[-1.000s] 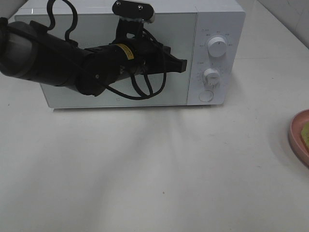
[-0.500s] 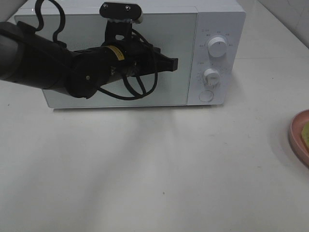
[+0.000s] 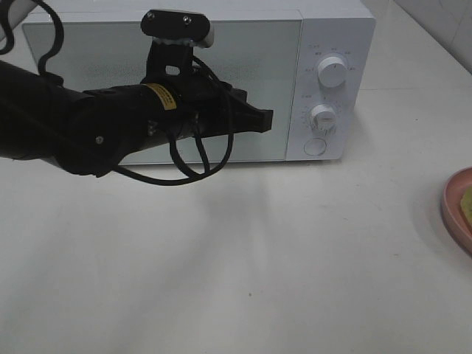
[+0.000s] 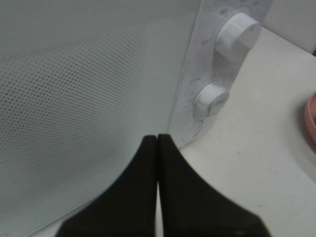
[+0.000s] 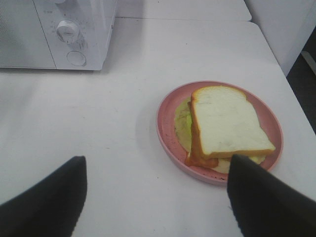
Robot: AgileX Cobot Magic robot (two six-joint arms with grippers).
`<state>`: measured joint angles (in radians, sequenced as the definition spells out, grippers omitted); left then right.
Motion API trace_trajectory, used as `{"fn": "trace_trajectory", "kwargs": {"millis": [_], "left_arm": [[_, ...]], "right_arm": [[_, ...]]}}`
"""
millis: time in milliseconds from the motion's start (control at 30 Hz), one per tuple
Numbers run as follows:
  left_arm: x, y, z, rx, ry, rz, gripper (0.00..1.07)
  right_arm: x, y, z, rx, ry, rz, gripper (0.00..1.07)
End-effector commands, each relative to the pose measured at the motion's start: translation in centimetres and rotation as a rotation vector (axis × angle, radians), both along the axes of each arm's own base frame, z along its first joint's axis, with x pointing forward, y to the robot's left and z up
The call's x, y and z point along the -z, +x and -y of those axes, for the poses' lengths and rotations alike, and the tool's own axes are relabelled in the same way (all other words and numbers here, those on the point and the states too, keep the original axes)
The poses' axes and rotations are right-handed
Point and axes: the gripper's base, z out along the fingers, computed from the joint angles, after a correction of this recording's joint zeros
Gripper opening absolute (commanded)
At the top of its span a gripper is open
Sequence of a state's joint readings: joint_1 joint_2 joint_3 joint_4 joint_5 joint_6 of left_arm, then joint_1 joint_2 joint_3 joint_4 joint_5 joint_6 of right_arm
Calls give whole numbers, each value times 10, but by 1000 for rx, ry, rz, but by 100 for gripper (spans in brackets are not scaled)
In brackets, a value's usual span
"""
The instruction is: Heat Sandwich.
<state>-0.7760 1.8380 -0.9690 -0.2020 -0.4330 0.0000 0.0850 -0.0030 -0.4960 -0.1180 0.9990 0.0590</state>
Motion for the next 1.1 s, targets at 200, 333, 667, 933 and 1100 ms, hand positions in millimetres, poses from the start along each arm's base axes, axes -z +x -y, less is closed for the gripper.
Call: {"fn": "trace_trajectory", "kwargs": {"millis": [200,333,667,933,1100], "left_arm": [[-18,-21,-10,39,67,-136,56],[-26,-30,-15,58,106,-192,102],[-35,-60,-40,162,397,-385,99],[-42,-78,-60,176,527,-531,99],[-52,-91,-74,148,578,-607,99]], "right_arm": [[1,-4,0,2,-5,29,75],[1,-4,0,2,-5,29,75],[1,-4,0,2,-5,29,75],[1,-4,0,2,-5,29,75],[1,-4,0,2,-5,29,75]]}}
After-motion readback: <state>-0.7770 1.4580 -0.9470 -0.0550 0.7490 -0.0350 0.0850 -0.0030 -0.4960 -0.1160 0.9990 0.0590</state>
